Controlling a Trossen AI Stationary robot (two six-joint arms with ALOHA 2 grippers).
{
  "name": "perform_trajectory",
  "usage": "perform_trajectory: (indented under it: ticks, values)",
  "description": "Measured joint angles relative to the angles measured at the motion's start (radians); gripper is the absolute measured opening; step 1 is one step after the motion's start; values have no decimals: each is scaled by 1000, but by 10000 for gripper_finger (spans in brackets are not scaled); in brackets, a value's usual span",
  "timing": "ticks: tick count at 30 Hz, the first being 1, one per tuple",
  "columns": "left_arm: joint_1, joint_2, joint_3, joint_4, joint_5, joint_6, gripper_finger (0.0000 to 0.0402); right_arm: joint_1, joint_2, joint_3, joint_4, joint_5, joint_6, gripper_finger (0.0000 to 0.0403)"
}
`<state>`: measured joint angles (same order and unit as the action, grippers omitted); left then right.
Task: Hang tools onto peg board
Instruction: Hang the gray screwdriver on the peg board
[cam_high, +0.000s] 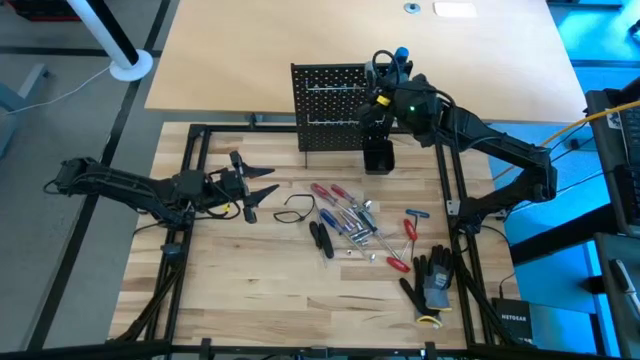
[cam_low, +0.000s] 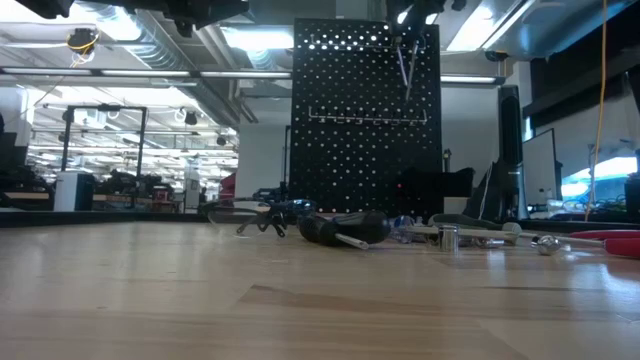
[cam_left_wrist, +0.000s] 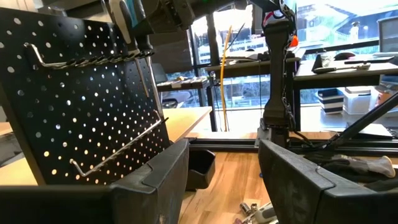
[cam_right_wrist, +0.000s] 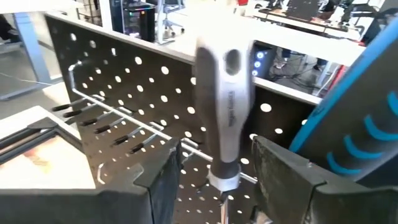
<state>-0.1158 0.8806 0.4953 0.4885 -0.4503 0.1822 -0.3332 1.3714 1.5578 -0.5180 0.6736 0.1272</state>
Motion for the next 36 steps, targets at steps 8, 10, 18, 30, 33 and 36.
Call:
perform_trajectory:
  ticks: [8,10,18,30,33,36]
  values:
    - [0,0,0,-3,0,0,184,3,-30,0,-16,-24,0,198]
    - [0,0,0,-4,0,0,184,21,-43,0,-29,-64,0,198]
    - [3,0,0,-8,0,0,184,136,-44,0,21,-109,-142,198]
    - [3,0,0,-7,0,13,184,169,118,0,276,50,-510,198]
    - [3,0,0,-7,0,13,184,169,139,0,343,184,-532,198]
    - [3,0,0,-7,0,13,184,156,143,0,344,208,-537,198]
